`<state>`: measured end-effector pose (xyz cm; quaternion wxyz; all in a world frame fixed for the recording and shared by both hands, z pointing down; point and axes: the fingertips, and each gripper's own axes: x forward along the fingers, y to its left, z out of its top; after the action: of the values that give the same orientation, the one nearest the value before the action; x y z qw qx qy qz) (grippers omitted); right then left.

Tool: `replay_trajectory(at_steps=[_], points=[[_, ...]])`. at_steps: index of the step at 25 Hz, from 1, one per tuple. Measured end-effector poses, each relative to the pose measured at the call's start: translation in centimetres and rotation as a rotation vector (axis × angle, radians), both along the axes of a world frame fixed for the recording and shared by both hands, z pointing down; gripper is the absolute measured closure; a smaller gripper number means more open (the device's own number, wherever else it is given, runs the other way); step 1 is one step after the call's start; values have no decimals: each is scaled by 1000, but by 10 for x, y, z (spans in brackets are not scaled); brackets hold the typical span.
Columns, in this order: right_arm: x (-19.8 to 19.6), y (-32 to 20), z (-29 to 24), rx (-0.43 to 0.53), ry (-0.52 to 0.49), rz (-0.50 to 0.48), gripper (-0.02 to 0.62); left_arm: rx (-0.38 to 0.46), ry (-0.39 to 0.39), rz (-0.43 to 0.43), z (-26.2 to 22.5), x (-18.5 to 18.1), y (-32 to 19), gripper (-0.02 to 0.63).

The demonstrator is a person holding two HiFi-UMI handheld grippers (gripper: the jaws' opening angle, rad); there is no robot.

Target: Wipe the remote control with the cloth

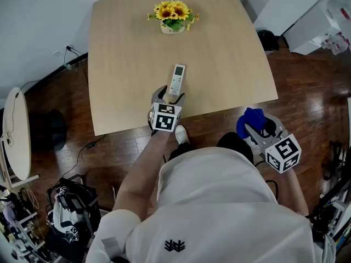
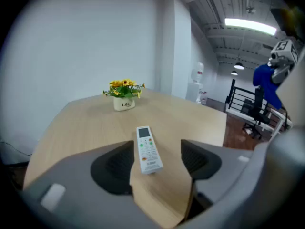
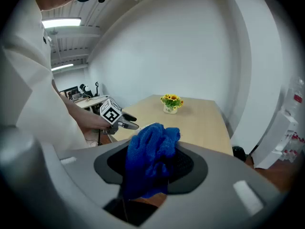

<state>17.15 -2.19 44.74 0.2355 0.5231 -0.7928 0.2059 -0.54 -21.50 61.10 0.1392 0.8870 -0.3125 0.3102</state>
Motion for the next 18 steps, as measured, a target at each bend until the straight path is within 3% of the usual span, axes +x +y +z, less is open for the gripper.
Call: replay_trajectory(at_steps=[6,14,18], points=[[-7,-39,4,-21,17,-42,407,8,-43,-42,25,15,-50,291],[30,-81,1,-52,30,-141,407,-69,-112,-155,61,25,-63,296],[56,-94,7,-80,31,-175,407,-80,-128,-222,72,21,-68,332]])
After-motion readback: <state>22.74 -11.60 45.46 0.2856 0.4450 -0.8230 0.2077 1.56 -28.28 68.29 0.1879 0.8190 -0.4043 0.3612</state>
